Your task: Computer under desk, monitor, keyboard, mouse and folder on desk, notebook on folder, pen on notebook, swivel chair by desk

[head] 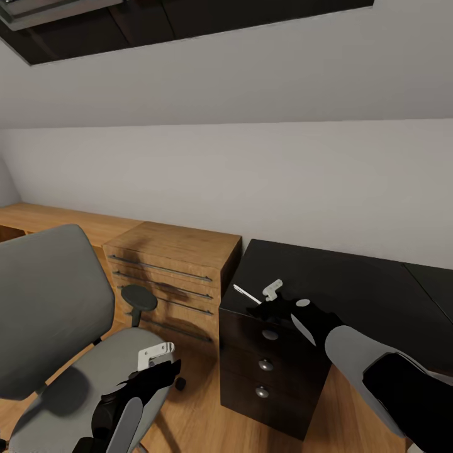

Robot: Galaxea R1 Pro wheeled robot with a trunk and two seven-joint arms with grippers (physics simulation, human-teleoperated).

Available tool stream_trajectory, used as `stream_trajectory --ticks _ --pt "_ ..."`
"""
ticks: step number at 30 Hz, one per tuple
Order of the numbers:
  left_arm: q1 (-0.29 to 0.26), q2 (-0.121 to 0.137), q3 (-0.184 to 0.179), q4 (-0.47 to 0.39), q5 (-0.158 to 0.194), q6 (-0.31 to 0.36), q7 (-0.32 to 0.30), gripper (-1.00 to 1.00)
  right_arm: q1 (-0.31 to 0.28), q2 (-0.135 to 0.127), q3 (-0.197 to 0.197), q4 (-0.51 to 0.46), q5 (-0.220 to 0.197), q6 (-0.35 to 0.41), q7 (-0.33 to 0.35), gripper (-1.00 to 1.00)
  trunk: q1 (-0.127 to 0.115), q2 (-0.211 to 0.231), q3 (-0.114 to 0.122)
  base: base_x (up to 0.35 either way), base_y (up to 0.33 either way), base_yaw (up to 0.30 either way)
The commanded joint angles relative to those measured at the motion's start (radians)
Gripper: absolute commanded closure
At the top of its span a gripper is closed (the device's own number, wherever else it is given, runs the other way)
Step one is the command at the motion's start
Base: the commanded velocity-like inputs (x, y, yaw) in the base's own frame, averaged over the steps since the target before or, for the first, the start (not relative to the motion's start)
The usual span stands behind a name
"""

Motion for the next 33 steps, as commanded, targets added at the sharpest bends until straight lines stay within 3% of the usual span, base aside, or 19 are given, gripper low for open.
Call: stream_trajectory --ticks 1,33 --pt "-0.001 0.0 -0.001 -0.001 0.01 0.002 0.01 -1.0 -0.001 -0.001 0.008 0.0 -0.01 -0.001 0.002 -1.0 0.0 -0.001 -0.001 0.0 0.0 0.0" --pt "-0.001 0.0 -0.001 -0.001 0.013 0.003 0.01 -1.0 -0.001 -0.002 0.007 0.0 -0.01 -0.001 0.002 -1.0 0.011 -0.022 -0.01 0.0 0.0 0.0"
